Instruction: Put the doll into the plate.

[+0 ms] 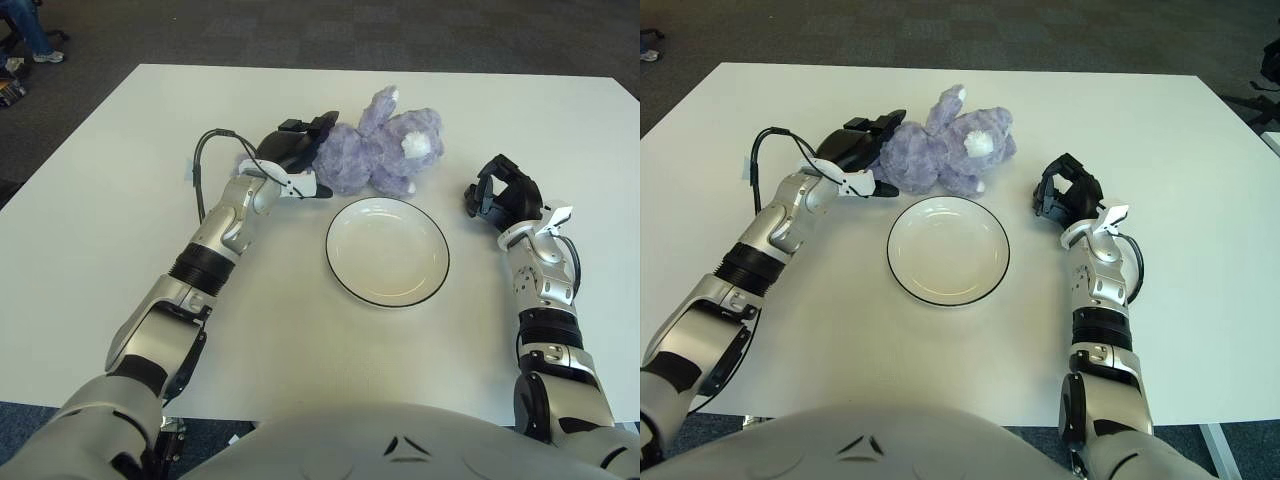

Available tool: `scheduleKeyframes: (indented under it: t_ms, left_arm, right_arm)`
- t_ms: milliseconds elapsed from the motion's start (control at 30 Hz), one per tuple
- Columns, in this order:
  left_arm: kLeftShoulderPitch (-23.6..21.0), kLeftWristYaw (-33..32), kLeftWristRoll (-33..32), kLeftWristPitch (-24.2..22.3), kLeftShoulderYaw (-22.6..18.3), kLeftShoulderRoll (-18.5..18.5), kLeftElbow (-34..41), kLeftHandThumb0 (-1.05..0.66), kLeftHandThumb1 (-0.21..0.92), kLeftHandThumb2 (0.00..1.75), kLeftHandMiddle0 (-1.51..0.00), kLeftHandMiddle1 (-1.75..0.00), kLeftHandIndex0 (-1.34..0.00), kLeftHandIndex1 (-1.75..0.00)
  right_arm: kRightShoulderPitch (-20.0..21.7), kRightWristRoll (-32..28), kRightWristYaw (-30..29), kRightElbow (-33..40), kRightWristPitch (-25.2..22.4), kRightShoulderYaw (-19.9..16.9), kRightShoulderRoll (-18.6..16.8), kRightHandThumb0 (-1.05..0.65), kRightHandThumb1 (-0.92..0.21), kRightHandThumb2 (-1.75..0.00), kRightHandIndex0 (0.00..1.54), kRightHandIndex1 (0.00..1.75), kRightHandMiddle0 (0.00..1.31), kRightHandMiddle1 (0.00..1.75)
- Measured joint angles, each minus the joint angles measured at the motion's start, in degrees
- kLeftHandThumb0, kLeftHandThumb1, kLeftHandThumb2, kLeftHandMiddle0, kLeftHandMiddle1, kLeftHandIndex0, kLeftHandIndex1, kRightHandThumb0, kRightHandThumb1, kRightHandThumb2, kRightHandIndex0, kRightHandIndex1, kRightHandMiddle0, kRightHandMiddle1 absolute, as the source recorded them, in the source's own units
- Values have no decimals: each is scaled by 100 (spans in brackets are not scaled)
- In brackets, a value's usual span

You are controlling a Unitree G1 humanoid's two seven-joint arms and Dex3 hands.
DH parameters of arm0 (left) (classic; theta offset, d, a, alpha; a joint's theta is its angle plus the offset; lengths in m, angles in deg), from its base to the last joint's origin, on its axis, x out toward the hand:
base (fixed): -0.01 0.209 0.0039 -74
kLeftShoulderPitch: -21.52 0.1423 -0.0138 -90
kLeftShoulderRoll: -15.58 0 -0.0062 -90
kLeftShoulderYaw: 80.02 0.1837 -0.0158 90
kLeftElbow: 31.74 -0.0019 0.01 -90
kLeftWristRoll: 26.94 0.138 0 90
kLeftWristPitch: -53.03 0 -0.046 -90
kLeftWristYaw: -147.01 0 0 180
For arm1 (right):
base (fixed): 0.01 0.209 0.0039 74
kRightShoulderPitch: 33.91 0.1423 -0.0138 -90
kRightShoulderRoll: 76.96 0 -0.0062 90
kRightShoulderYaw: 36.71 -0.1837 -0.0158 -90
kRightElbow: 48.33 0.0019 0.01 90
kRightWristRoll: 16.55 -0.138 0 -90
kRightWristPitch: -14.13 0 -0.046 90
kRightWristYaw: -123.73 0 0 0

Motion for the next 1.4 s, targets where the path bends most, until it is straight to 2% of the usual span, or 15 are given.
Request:
scheduleKeyframes:
  t_ms: [100, 167, 267, 467, 800, 967, 1400]
  left_arm:
    - [-61, 26, -2, 1, 8, -8, 15, -83, 69, 39, -4, -84, 0, -23]
    - [-99, 39, -12, 2, 15, -22, 23, -81, 66, 42, -6, -70, 0, -19]
    - [-128, 57, -75, 3, 23, -57, 52, -79, 63, 47, -8, -59, 0, -15]
    - [-148, 102, -145, 12, 100, -117, 73, -77, 61, 52, -9, -52, 0, -16]
    - [-177, 118, -243, 23, 120, -222, 64, -75, 58, 54, -9, -64, 0, -23]
    - [-269, -11, -220, 82, 171, -301, -85, -75, 58, 56, -5, -91, 0, -31]
    - [-482, -403, -188, 310, 336, -472, -622, -77, 58, 55, -1, -112, 0, -38]
  right_arm:
    - [-3, -1, -5, 17, -25, -1, 0, -48, -34, -129, 121, 175, 60, 175]
    - [-5, -1, -6, 24, -32, -1, -2, -48, -34, -129, 121, 175, 60, 175]
    - [-17, -2, -14, 46, -38, -1, -10, -48, -34, -129, 121, 175, 60, 175]
    - [-32, -1, -23, 78, -58, 0, -18, -48, -34, -129, 121, 175, 60, 175]
    - [-57, -1, -34, 151, -127, -1, -27, -48, -34, -129, 120, 175, 60, 175]
    - [-73, -2, -33, 169, -126, 0, -29, -48, -34, -128, 120, 175, 60, 175]
    - [-134, -2, -35, 271, -140, 3, -68, -47, -35, -128, 120, 175, 59, 175]
